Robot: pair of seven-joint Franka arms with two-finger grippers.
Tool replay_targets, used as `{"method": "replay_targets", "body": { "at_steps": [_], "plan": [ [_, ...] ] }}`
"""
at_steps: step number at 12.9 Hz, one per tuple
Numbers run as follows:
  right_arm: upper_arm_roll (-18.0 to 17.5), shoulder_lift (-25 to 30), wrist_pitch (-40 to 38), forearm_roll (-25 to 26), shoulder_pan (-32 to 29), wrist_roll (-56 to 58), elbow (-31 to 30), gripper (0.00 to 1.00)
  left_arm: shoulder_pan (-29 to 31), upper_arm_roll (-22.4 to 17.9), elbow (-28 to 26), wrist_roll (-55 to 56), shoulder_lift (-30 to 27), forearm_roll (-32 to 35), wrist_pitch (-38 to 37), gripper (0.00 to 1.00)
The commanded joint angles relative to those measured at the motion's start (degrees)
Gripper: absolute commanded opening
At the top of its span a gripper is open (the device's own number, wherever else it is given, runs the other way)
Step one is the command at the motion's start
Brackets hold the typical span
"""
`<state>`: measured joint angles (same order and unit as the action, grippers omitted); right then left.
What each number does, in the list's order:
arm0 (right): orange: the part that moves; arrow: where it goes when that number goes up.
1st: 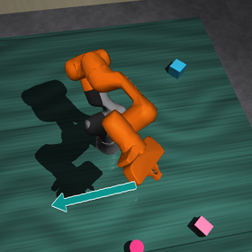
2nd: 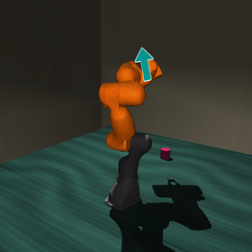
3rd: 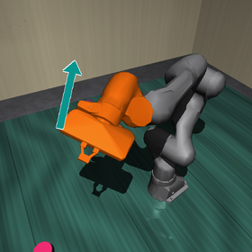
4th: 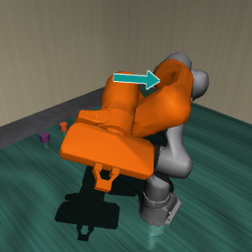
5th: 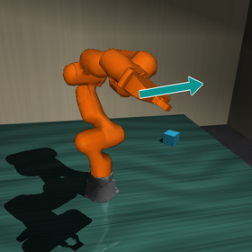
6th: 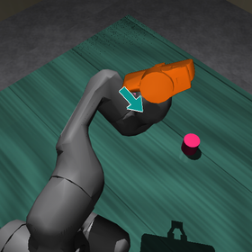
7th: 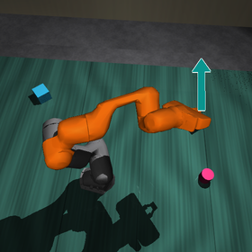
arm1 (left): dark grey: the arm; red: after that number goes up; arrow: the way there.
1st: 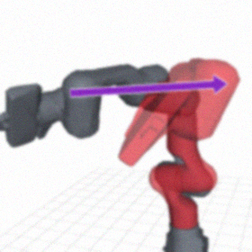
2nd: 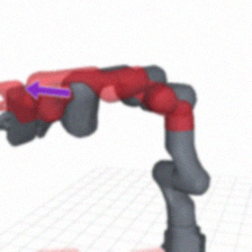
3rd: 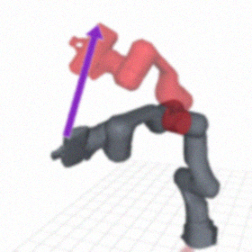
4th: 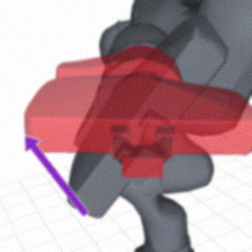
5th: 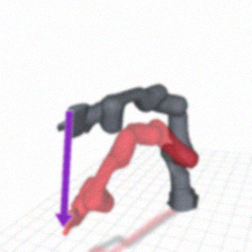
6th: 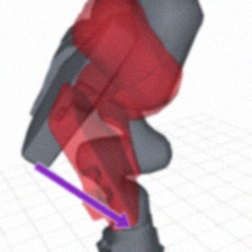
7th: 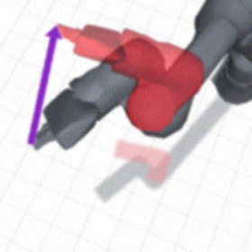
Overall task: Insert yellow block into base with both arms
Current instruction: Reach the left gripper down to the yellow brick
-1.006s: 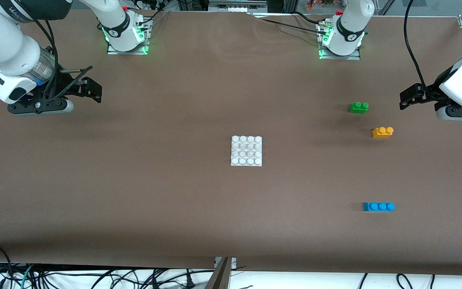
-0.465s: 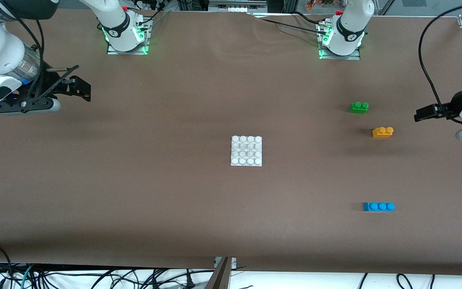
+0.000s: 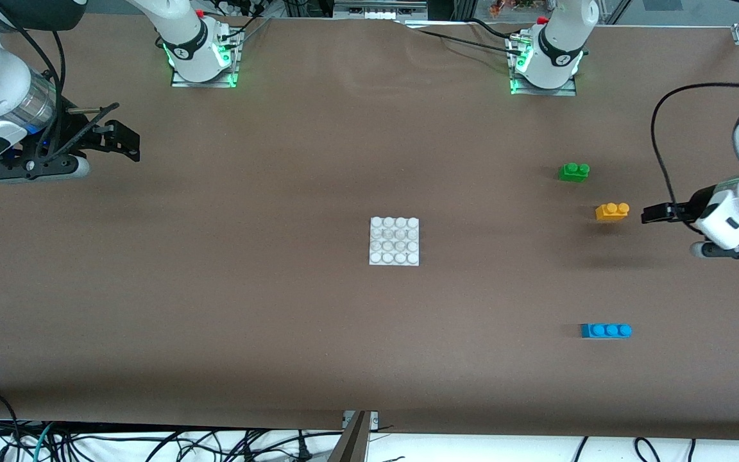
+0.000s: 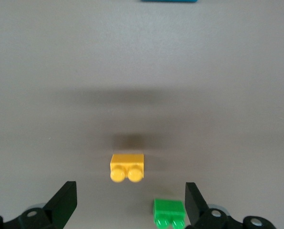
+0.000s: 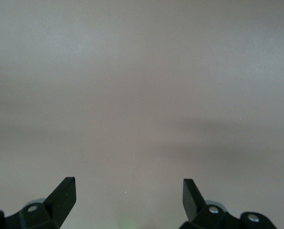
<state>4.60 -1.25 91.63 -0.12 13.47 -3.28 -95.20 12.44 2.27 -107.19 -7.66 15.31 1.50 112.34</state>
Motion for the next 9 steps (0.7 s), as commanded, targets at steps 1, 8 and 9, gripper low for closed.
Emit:
{"method": "replay_targets", "body": {
  "at_steps": [1, 8, 9],
  "plan": [
    [-0.2, 1.0, -0.8, 0.7, -0.3, 1.0, -0.1, 0.99, 2.0, 0.4, -11.0, -2.8, -2.7, -0.5, 10.8, 1.00],
    [-0.3, 0.9, -0.8, 0.7, -0.3, 1.0, -0.2, 0.99, 4.6, 0.4, -21.7, -5.3, -2.7, -0.6, 20.7, 1.00],
    [-0.3, 0.9, -0.8, 0.7, -0.3, 1.0, -0.2, 0.99, 4.6, 0.4, -22.0, -5.3, -2.3, -0.5, 20.8, 1.00]
  ]
}}
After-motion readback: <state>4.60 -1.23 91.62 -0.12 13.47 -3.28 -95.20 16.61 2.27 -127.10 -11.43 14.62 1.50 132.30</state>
